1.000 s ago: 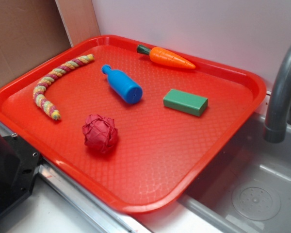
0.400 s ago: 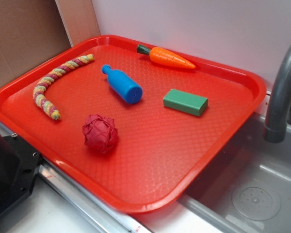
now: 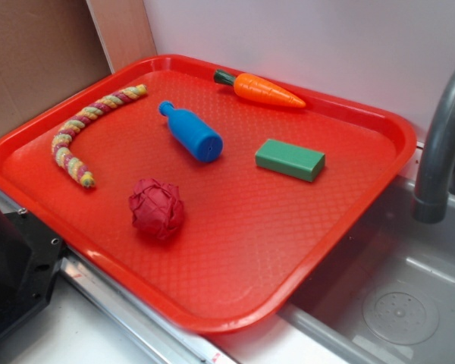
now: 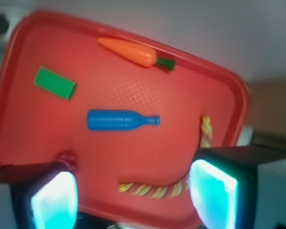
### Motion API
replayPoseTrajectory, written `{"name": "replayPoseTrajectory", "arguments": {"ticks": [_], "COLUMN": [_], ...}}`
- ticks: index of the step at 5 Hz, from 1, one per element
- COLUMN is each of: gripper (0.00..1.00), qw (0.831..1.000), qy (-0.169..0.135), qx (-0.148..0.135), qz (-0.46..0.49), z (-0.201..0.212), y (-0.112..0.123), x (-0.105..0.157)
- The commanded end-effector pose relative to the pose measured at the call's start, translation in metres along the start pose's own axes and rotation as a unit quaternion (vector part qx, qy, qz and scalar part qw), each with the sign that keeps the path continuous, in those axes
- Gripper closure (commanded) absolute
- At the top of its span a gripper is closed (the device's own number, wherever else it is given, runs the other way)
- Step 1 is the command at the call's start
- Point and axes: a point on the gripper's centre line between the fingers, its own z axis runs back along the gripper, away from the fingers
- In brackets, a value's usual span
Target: Grab the blue bottle.
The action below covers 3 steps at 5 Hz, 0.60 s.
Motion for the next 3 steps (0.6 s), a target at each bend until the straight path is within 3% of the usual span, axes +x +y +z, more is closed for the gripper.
{"name": "replayPoseTrajectory", "arguments": {"ticks": [1, 3], "gripper": [0.0, 0.0], "qw": [0.969, 0.885], "qy": [-0.035, -0.037], "qx": [0.045, 0.042], "qz": [-0.241, -0.463], "z": [-0.0023, -0.0057], "y": [-0.0331, -0.0337], "x": [0.0119, 0.0106]}}
